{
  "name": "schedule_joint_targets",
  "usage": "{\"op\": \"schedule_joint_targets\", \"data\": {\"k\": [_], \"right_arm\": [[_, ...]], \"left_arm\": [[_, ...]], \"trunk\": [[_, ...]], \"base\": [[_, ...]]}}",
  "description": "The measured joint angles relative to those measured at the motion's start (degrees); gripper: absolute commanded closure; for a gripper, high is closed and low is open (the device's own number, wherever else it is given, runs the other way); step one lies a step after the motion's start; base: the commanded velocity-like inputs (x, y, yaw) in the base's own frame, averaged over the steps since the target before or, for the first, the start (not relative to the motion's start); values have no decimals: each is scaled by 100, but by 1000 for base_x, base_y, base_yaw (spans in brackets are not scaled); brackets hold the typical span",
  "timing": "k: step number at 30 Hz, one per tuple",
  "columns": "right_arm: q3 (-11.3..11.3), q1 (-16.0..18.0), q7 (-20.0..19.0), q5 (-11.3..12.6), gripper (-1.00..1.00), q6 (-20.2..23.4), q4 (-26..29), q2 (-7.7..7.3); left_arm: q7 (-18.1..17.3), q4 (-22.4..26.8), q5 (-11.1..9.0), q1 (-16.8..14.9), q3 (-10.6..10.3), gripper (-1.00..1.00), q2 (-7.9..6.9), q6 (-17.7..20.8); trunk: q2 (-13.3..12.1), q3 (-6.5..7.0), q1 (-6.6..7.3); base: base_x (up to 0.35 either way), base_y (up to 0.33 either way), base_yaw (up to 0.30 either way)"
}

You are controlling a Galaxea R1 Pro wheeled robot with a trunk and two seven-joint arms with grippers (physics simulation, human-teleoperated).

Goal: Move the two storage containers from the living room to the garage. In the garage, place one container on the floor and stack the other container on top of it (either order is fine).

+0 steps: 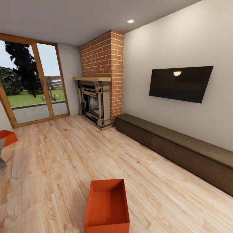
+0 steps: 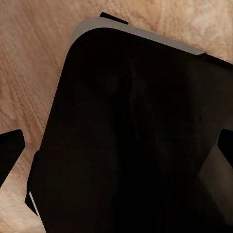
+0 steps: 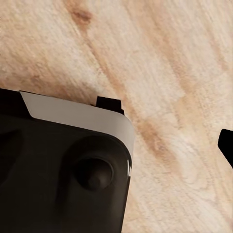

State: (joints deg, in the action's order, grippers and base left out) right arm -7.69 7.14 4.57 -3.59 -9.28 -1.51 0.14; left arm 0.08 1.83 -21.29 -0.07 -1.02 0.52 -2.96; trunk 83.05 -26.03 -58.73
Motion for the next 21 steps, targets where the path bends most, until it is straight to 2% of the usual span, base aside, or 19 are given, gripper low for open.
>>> {"op": "schedule_joint_targets", "data": {"k": [5,13,21], "right_arm": [[5,0,-2,-3,-100,1,0,-11],[10,0,0,1,-100,-14,0,-1],[9,0,0,2,-100,-9,0,-5]], "left_arm": [[0,0,0,0,0,-100,0,-4],[0,0,0,-1,0,-100,0,-4],[0,1,1,-1,0,-100,0,-5]], "trunk": [[0,0,0],[0,0,0],[0,0,0]], "base": [[0,0,149],[0,0,17],[0,0,201]]}}
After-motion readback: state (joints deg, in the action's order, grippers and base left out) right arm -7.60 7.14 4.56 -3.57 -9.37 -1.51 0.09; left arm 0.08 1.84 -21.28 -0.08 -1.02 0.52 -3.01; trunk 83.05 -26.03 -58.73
